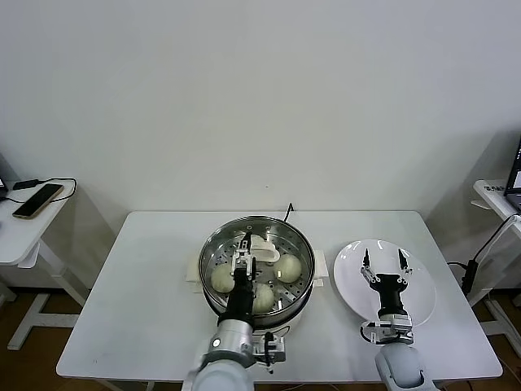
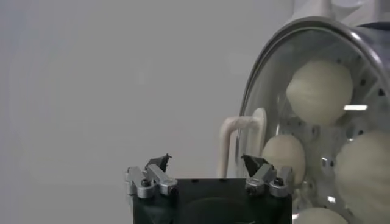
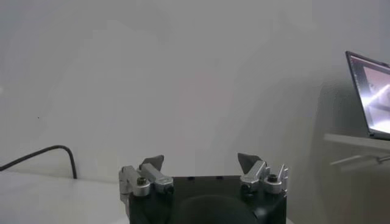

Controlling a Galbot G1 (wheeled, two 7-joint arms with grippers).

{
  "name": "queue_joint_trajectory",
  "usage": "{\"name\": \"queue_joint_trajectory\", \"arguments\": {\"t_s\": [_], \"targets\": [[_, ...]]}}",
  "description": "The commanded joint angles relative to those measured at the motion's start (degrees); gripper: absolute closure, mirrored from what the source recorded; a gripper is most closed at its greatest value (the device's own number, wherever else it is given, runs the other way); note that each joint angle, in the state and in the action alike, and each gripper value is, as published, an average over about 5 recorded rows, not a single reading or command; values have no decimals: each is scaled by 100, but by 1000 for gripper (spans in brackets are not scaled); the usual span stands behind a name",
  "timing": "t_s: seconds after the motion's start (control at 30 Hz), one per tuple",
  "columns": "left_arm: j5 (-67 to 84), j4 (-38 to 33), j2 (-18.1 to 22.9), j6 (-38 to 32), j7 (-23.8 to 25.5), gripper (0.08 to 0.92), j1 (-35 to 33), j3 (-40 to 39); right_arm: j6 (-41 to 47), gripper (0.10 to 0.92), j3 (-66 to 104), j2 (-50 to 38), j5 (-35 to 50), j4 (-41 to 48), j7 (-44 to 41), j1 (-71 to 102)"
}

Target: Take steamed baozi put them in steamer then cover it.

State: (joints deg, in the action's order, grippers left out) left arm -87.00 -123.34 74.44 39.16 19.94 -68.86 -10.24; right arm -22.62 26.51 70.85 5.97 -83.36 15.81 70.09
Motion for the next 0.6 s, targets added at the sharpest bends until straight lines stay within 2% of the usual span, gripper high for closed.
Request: {"name": "queue_joint_trajectory", "arguments": {"t_s": [0.03,0.13,0.23,0.33,0.4,0.47,0.6], "targets": [[1148,-1054,-468,22,-95,177,-207,523,-3,203,31,-4,-7,-38,5,37],[2035,-1183,-548,-20,-572,177,-101,1031,-13,203,62,-26,0,-52,-2,62],[3332,-972,-608,-220,-1530,177,101,1601,-30,203,87,-47,9,-55,-10,75],[4809,-263,-550,-884,-2634,177,348,2172,5,203,70,-78,144,-118,-62,85],[5769,421,-474,-1646,-3077,177,507,2640,144,203,-9,-129,425,-241,-104,107],[6629,1059,-432,-2390,-3253,177,632,3020,332,203,-111,-190,736,-387,-138,144],[8059,2158,-440,-3605,-2974,177,715,3545,623,203,-241,-286,1241,-645,-257,258]]}}
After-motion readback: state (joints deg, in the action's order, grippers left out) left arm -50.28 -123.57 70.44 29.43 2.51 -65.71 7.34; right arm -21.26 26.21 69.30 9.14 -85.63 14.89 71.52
